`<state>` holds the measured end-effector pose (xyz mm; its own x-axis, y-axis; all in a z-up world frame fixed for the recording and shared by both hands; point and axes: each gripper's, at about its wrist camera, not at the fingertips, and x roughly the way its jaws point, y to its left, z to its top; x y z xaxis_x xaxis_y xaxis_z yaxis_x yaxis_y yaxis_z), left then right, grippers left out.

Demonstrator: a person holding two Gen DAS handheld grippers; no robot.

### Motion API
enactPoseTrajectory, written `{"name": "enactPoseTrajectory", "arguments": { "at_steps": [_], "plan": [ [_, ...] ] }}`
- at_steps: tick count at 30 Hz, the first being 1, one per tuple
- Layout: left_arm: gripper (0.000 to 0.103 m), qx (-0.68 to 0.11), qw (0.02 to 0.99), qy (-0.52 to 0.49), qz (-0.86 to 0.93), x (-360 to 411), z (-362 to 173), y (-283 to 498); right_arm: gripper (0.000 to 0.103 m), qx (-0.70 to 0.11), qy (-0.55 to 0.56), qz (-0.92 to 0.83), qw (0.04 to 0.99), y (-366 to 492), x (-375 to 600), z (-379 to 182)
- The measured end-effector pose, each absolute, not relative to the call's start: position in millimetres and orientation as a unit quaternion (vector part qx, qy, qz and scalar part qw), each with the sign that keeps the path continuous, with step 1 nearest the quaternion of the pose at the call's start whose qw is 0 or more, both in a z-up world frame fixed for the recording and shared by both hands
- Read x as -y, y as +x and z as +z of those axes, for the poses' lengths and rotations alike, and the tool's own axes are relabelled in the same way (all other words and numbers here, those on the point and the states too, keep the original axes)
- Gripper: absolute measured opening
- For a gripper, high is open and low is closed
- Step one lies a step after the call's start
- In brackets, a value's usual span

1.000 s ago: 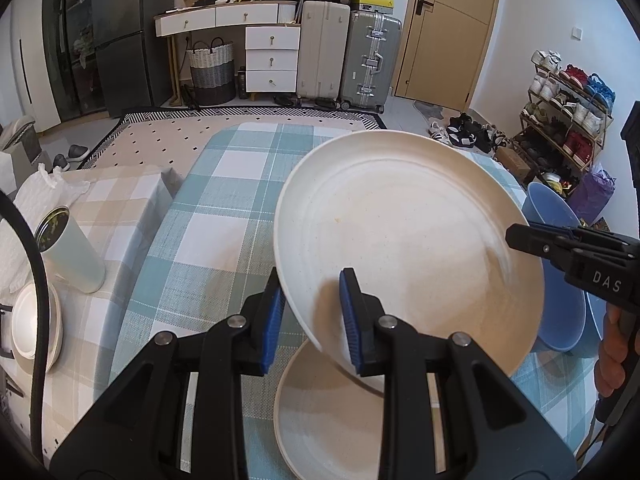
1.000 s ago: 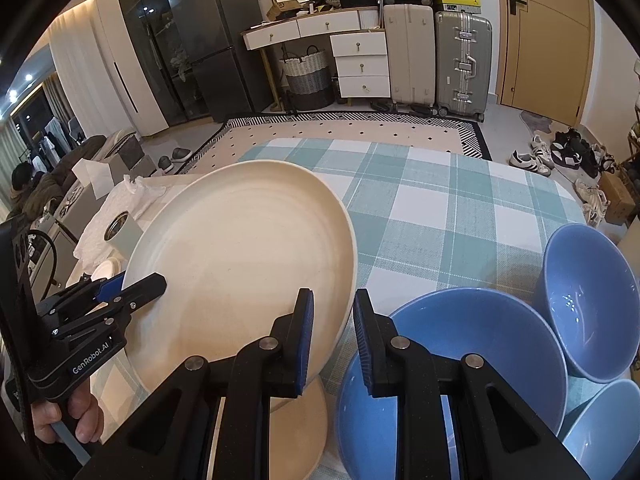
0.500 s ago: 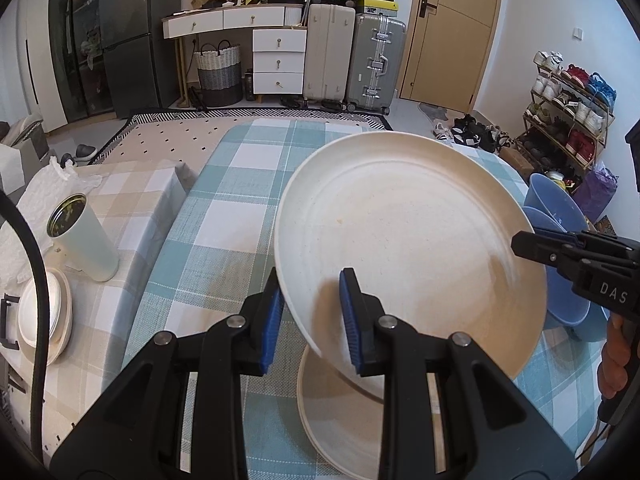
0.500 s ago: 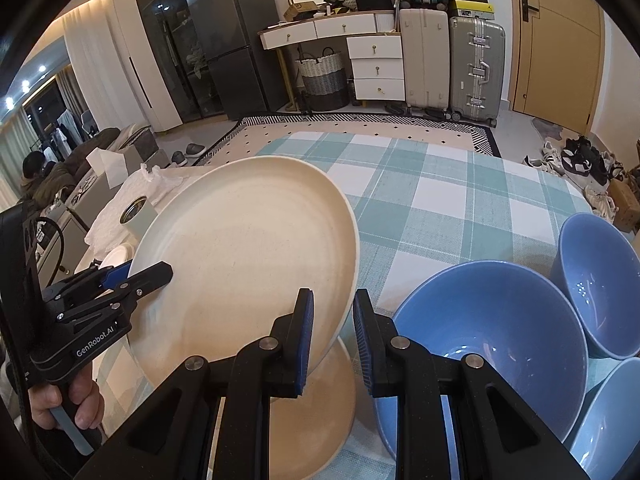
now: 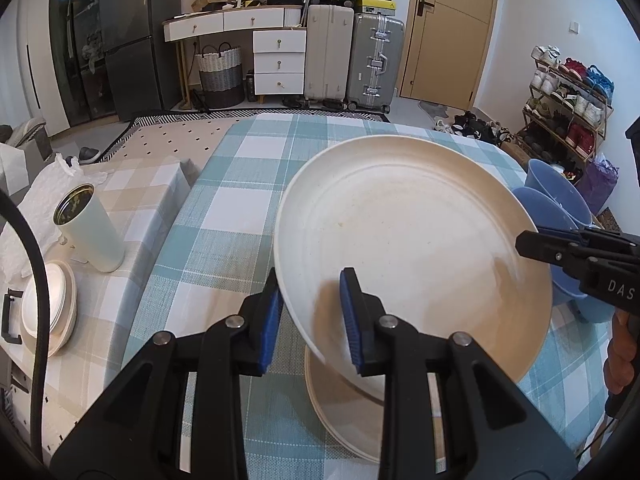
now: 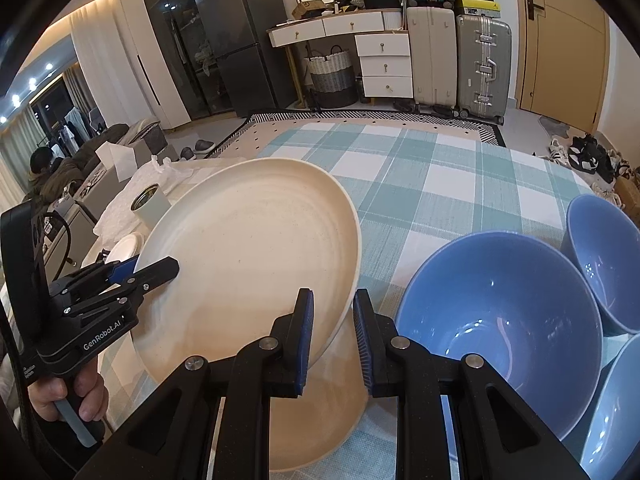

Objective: Organize plates and bowls
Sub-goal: 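Lift the left gripper's cream plate over the plate held by the right gripper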

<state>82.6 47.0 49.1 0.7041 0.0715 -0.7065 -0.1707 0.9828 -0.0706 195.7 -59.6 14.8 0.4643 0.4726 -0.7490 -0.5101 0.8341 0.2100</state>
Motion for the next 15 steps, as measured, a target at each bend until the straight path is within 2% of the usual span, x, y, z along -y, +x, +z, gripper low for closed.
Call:
{"name": "enactPoseTrajectory", "arguments": {
  "at_steps": [15],
  "plan": [
    [0.025,-0.376,0.923,-0.052,0.065,-40.6,32.0,61.8,0.021,-0.435,-0.026,0.293,0.851,174.3,63.1,1.7]
  ]
}}
